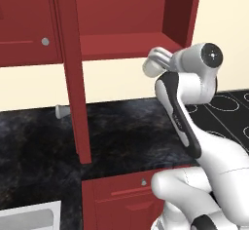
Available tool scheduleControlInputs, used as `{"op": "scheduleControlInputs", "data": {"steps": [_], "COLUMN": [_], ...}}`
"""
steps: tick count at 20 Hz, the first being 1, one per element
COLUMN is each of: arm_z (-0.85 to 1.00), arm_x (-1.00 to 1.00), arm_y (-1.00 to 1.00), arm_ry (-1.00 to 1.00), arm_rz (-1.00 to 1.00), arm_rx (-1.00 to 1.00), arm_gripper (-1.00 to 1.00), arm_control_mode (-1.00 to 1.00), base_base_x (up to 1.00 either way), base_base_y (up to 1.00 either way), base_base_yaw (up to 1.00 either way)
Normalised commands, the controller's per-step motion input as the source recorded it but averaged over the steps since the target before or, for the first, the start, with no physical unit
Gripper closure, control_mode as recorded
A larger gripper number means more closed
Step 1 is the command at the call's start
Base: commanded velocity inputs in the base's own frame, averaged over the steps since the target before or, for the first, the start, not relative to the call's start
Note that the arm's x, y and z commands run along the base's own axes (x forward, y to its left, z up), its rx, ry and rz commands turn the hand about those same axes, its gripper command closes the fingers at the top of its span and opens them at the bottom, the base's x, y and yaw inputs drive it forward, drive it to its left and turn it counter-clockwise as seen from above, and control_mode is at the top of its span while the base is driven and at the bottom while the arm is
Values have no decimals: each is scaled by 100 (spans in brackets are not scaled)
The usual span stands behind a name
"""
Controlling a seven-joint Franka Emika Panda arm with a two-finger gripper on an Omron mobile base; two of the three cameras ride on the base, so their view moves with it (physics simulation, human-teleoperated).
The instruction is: Move the glass cup from next to the sink to the open cabinet. Then, move the bowl with the peach to the fridge to clear the area for faucet cleaning.
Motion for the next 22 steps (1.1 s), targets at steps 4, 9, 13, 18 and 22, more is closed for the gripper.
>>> {"op": "scheduleControlInputs", "data": {"steps": [4, 9, 13, 18, 22], "arm_z": [100, 59, -5, -12, 12], "arm_x": [30, 36, 8, 44, 82], "arm_y": [-10, -6, 0, 0, 0], "arm_ry": [-8, 1, 0, 0, 0], "arm_rz": [0, 0, 0, -1, -7], "arm_rx": [14, 6, -5, -5, 0], "arm_gripper": [100, 100, 100, 100, 100], "arm_control_mode": [-100, -100, -100, -100, -100], "base_base_x": [0, 0, 0, 0, 0], "base_base_y": [0, 0, 0, 0, 0], "base_base_yaw": [0, 0, 0, 0, 0]}}
